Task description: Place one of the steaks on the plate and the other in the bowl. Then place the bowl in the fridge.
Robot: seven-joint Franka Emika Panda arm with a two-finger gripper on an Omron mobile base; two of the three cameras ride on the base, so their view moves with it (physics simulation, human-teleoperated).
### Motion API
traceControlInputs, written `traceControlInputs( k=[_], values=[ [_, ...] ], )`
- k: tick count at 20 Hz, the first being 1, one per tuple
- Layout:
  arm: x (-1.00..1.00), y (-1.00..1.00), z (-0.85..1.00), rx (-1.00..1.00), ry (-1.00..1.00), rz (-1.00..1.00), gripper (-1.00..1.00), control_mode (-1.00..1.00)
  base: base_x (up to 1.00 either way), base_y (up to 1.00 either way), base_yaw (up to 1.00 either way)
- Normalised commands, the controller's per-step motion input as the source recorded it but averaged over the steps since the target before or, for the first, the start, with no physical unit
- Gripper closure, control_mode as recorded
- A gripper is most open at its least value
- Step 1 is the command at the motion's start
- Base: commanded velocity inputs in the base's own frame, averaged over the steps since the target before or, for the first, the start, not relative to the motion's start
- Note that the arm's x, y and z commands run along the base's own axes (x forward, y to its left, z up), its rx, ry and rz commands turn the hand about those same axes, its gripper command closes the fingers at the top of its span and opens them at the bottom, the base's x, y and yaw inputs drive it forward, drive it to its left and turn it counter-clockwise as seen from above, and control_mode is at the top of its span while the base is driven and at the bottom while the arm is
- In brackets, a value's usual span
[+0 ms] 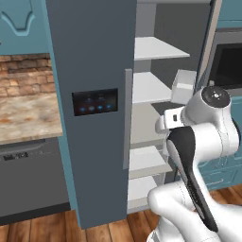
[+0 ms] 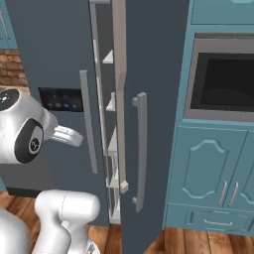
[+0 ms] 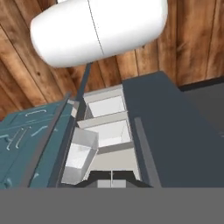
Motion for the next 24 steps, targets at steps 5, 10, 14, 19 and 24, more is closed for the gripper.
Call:
traceControlInputs(
  k=[5, 10, 14, 19, 24],
  values=[
    [0.25, 0.16, -0.01, -0.02, 0.1, -0.01, 1.0, -1.0, 0.0, 0.0, 0.0],
    [0.14, -0.03, -0.23, -0.32, 0.08, -0.02, 1.0, -1.0, 0.0, 0.0, 0.0],
    [0.06, -0.29, -0.33, -0.38, 0.19, 0.05, 1.0, -1.0, 0.0, 0.0, 0.0],
    [0.02, -0.31, -0.18, -0.35, 0.29, 0.13, 1.0, -1.0, 0.0, 0.0, 0.0],
    [0.07, -0.3, -0.13, -0.17, 0.26, 0.15, 1.0, -1.0, 0.0, 0.0, 0.0]
  ],
)
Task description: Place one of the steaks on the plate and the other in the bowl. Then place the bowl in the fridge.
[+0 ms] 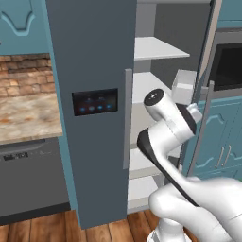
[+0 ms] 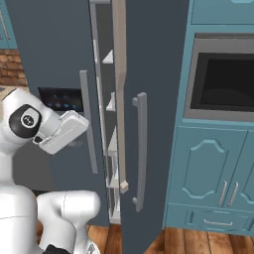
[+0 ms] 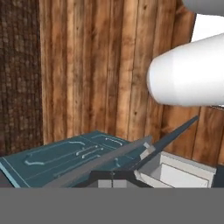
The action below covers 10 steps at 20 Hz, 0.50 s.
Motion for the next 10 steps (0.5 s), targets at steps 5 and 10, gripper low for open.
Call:
traceControlInputs(
  k=[5, 10],
  values=[
    [0.16, 0.04, -0.07, -0.12, 0.15, 0.08, 1.0, -1.0, 0.0, 0.0, 0.0],
    [0.11, 0.15, -0.22, -0.16, 0.04, 0.01, 1.0, -1.0, 0.0, 0.0, 0.0]
  ],
)
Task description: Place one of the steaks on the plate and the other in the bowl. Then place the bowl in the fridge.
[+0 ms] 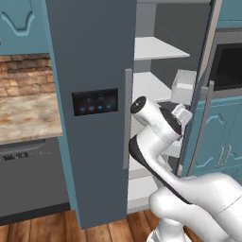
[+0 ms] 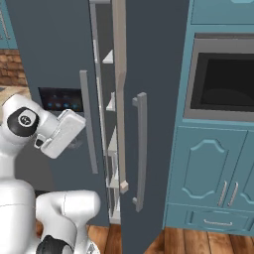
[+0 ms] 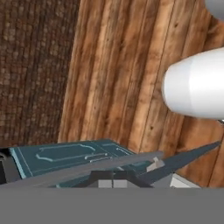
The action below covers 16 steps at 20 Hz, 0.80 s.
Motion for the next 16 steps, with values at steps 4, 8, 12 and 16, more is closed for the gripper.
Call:
traceControlInputs(
  k=[4, 8, 12, 16],
  values=[
    [0.17, 0.06, -0.12, -0.2, 0.11, 0.04, 1.0, -1.0, 0.0, 0.0, 0.0],
    [0.18, 0.0, 0.0, -0.25, 0.15, 0.09, 1.0, -1.0, 0.0, 0.0, 0.0],
    [0.26, 0.0, -0.04, -0.14, 0.08, 0.04, 1.0, -1.0, 0.0, 0.0, 0.0],
    [0.42, 0.0, -0.27, -0.01, 0.09, 0.0, 1.0, -1.0, 0.0, 0.0, 0.0]
  ],
)
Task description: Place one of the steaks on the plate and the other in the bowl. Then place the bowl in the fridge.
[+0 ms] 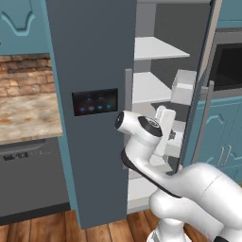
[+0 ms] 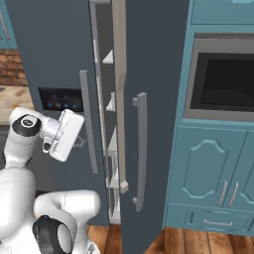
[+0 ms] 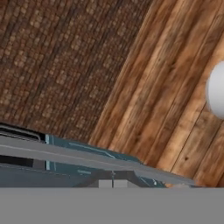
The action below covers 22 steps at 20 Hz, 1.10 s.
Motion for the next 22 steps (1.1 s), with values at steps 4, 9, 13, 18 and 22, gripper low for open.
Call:
traceControlInputs(
  k=[4, 9, 13, 18, 22],
  values=[
    [0.42, -0.06, -0.3, 0.0, 0.09, 0.0, 1.0, -1.0, 0.0, 0.0, 0.0],
    [0.15, -0.17, -0.02, 0.0, 0.01, 0.0, 1.0, -1.0, 0.0, 0.0, 0.0],
    [0.1, -0.3, -0.04, 0.0, 0.0, 0.0, 1.0, -1.0, 0.0, 0.0, 0.0],
    [0.09, -0.32, -0.13, 0.0, 0.0, 0.0, 1.0, -1.0, 0.0, 0.0, 0.0],
    [0.15, -0.16, -0.27, -0.02, 0.04, 0.0, 1.0, -1.0, 0.0, 0.0, 0.0]
  ],
)
